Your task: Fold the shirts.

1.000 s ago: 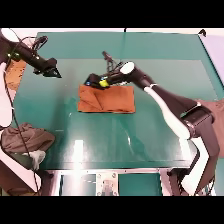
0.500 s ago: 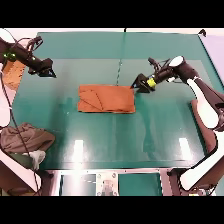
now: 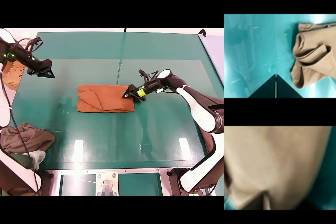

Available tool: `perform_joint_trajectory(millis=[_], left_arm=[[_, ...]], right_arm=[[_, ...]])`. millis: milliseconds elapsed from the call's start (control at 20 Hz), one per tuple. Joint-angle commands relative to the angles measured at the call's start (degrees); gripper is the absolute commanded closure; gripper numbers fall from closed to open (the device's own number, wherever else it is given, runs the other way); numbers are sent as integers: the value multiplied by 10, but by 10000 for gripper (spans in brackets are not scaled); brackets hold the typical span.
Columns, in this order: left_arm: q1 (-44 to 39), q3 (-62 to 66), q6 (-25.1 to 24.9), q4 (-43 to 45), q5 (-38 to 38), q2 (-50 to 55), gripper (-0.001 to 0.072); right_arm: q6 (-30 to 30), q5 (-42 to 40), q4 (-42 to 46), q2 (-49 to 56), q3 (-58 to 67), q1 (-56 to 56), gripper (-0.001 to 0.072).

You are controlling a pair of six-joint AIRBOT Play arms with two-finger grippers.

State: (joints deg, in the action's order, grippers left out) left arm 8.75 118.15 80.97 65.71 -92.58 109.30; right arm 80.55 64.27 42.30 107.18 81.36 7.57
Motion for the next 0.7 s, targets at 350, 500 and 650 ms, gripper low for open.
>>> perform_joint_trajectory(millis=[350,500,650], left_arm=[[0,0,0,0,0,0,681],[0,0,0,0,0,0,681],[0,0,0,-1,0,0,681]], right_arm=[[9,64,-3,-117,120,-92,694],[35,119,4,-178,174,-209,694],[46,137,4,-197,221,-330,695]])
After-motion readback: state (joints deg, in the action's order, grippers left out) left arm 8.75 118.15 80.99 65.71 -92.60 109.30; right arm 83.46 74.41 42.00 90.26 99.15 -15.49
